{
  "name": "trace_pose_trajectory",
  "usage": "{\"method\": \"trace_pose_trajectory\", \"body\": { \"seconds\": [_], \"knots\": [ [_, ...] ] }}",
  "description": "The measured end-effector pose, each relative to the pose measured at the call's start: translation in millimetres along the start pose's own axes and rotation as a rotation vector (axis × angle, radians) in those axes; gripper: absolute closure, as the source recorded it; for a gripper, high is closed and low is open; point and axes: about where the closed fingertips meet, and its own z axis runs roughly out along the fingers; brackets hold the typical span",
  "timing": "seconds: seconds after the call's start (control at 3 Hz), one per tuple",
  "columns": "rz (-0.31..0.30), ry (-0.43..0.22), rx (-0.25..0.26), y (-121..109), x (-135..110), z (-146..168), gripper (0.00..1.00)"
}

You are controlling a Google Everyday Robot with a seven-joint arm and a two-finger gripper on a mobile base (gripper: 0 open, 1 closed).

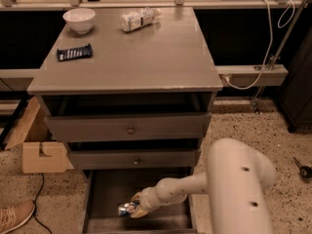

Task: Pick redbull can from bottom drawer and place on counter

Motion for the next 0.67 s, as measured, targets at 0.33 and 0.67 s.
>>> {"method": "trace_pose_trajectory", "body": {
  "seconds": [0.33, 0.67],
  "knots": [
    [-0.016, -0.036, 0.025, 4.5, 0.4, -78.5, 1.00],
    [0.034, -0.022, 0.077, -0.4, 26.7, -109.9, 1.00]
  ]
}}
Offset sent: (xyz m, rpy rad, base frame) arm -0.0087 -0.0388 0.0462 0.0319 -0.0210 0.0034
